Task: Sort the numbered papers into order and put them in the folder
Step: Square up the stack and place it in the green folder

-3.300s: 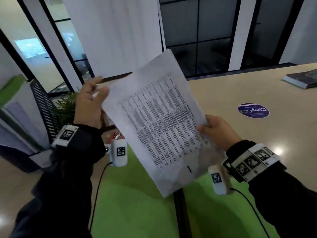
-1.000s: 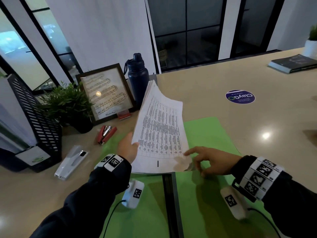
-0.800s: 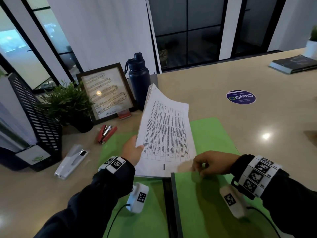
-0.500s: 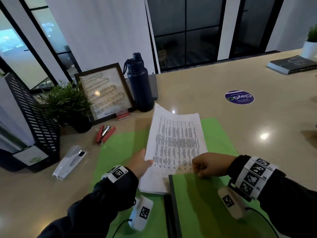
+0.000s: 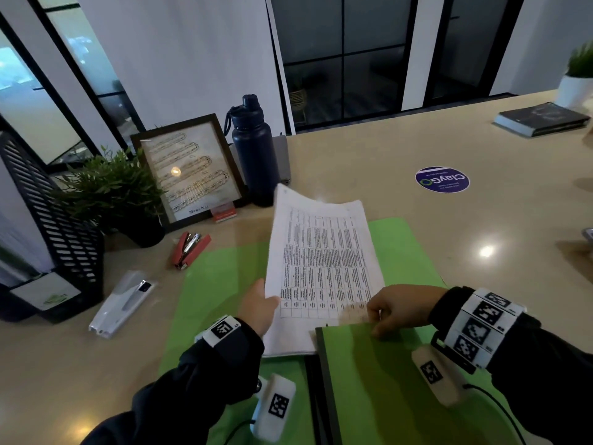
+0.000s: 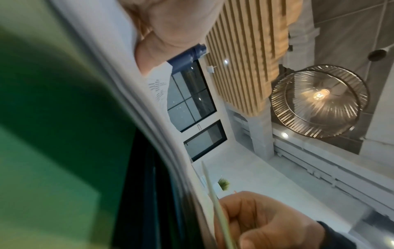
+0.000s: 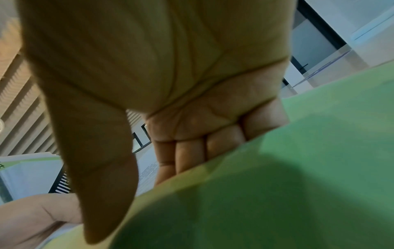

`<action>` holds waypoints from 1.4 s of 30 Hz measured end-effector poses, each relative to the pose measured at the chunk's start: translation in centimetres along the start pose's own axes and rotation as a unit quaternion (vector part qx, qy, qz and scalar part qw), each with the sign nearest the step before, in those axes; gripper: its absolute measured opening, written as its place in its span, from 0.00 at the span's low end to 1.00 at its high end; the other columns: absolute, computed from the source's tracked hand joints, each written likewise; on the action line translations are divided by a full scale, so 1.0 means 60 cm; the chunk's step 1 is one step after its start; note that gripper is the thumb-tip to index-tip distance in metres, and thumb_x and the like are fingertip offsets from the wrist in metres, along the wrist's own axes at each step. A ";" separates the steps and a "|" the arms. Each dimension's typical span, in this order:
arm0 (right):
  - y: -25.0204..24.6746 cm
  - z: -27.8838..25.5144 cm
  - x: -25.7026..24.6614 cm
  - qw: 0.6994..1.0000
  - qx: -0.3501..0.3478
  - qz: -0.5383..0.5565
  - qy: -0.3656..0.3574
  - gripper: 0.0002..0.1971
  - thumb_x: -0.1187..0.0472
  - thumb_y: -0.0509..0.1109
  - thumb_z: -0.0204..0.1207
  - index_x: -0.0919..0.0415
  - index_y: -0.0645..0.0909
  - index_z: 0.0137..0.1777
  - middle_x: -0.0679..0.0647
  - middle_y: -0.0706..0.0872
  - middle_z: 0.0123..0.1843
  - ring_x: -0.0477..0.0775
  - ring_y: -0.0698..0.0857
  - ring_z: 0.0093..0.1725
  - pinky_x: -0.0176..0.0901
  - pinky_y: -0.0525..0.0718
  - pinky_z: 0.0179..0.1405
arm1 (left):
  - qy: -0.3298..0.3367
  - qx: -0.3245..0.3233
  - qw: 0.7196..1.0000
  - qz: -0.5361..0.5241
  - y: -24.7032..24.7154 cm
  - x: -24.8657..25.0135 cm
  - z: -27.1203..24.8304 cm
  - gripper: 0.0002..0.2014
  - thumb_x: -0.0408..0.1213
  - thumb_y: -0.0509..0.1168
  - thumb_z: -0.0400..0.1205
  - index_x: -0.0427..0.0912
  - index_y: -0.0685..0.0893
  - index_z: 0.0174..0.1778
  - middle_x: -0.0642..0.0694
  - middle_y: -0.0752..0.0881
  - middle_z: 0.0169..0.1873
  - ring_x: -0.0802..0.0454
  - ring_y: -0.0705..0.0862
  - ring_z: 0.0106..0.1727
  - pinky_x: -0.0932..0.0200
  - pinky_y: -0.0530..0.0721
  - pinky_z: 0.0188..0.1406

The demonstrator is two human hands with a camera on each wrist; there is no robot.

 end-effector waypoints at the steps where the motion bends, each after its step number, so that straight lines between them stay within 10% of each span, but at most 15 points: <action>1: 0.000 0.001 0.002 1.000 -0.003 -0.001 0.004 0.08 0.51 0.69 0.76 0.49 0.75 0.38 0.40 0.76 0.35 0.37 0.73 0.35 0.33 0.70 0.33 | -0.007 0.010 1.000 -0.004 -0.001 -0.003 0.005 0.17 0.27 0.57 0.82 0.40 0.75 0.67 0.46 0.82 0.63 0.44 0.80 0.63 0.44 0.76 0.69; 20: 0.004 0.008 0.003 0.999 -0.002 -0.039 0.003 0.14 0.53 0.65 0.78 0.49 0.71 0.31 0.45 0.74 0.32 0.43 0.72 0.32 0.37 0.70 0.33 | 0.009 -0.089 0.993 -0.073 0.020 -0.024 -0.019 0.17 0.26 0.59 0.83 0.49 0.72 0.62 0.47 0.82 0.64 0.47 0.82 0.63 0.43 0.77 0.69; 25: 0.003 0.008 0.006 0.999 -0.003 -0.036 -0.001 0.14 0.54 0.66 0.78 0.49 0.71 0.31 0.45 0.74 0.33 0.46 0.72 0.34 0.39 0.70 0.34 | 0.043 -0.164 0.984 0.056 0.023 -0.007 -0.023 0.18 0.28 0.67 0.79 0.39 0.77 0.65 0.46 0.86 0.59 0.51 0.84 0.56 0.57 0.81 0.57; 30: 0.001 0.005 0.005 0.999 0.002 -0.030 -0.017 0.15 0.56 0.66 0.78 0.48 0.69 0.30 0.44 0.73 0.31 0.42 0.71 0.31 0.37 0.68 0.34 | 0.050 -0.252 0.955 0.148 0.043 0.008 -0.027 0.11 0.26 0.64 0.80 0.35 0.82 0.58 0.49 0.83 0.30 0.66 0.78 0.19 0.71 0.75 0.20; 42: -0.003 0.006 0.003 0.999 -0.005 -0.039 -0.001 0.15 0.58 0.65 0.80 0.46 0.70 0.31 0.42 0.74 0.33 0.40 0.72 0.33 0.38 0.73 0.38 | 0.037 -0.223 0.948 0.224 0.040 0.059 0.041 0.11 0.34 0.63 0.83 0.41 0.75 0.34 0.48 0.82 0.26 0.64 0.75 0.14 0.69 0.72 0.16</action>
Point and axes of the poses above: each hand's wrist, its own z-axis towards the middle knuckle, its own y-axis out of the palm, x = y × z, the point moved 1 cm from there along z, towards the middle knuckle
